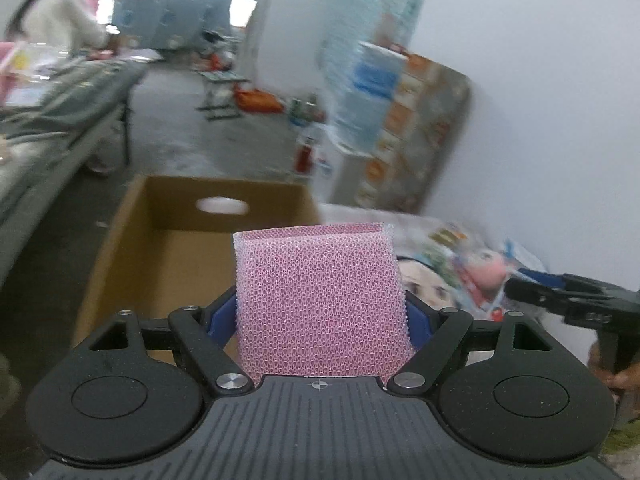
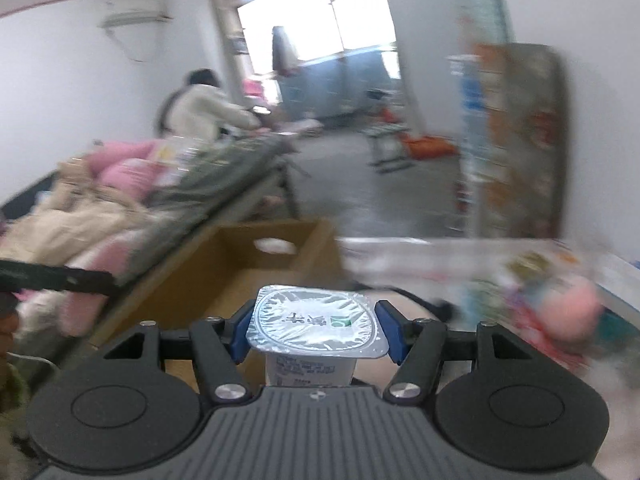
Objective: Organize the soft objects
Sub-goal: 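Carry sponge and cup to the cardboard box while the left gripper releases the sponge inside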
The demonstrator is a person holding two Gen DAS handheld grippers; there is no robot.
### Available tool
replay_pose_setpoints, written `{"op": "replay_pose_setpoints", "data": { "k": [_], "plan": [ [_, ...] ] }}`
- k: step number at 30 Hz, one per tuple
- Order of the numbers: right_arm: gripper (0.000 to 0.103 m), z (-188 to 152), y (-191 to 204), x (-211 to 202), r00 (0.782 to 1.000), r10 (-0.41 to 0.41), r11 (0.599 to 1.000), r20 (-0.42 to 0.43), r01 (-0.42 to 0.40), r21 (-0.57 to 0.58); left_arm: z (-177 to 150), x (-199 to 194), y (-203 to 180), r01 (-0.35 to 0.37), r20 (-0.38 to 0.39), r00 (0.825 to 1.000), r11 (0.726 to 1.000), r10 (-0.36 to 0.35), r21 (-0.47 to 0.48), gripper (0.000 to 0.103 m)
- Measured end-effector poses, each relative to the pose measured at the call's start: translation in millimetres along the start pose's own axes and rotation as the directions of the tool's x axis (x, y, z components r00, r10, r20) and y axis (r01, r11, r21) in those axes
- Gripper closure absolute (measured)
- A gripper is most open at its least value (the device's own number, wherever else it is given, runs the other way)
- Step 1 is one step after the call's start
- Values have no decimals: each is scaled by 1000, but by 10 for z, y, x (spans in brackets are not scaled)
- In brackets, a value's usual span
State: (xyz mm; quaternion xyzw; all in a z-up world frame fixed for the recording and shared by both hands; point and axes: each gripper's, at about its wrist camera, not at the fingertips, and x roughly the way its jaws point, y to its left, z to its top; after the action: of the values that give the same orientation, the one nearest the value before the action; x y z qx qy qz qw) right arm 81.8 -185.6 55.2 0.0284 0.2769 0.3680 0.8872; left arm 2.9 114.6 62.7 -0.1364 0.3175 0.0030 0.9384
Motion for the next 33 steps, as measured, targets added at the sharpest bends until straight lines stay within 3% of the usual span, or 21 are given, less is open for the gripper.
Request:
{"op": "replay_pose_setpoints", "data": {
  "k": [5, 10, 16, 22, 33],
  "plan": [
    [51, 396, 513, 577, 991, 133, 990, -17, -134, -35, 164, -24, 388, -108, 23, 994, 993, 109, -36, 22],
    [51, 645, 838, 1379, 979, 181, 982, -90, -184, -28, 337, 271, 750, -155, -18, 988, 984, 154, -89, 22],
    [51, 745, 957, 2176, 979, 144, 989, -146, -146, 1, 549, 920, 1103, -232, -118, 968, 970, 222, -77, 22],
    [51, 786, 888, 2835, 979, 76, 997, -187, -76, 5, 697, 1559, 1219, -300, -192, 935, 954, 298, 19, 22],
    [51, 756, 707, 3275, 979, 40, 999, -202, -41, 1, 777, 2405, 1274, -392, -223, 877, 902, 425, 178, 18]
  ]
}}
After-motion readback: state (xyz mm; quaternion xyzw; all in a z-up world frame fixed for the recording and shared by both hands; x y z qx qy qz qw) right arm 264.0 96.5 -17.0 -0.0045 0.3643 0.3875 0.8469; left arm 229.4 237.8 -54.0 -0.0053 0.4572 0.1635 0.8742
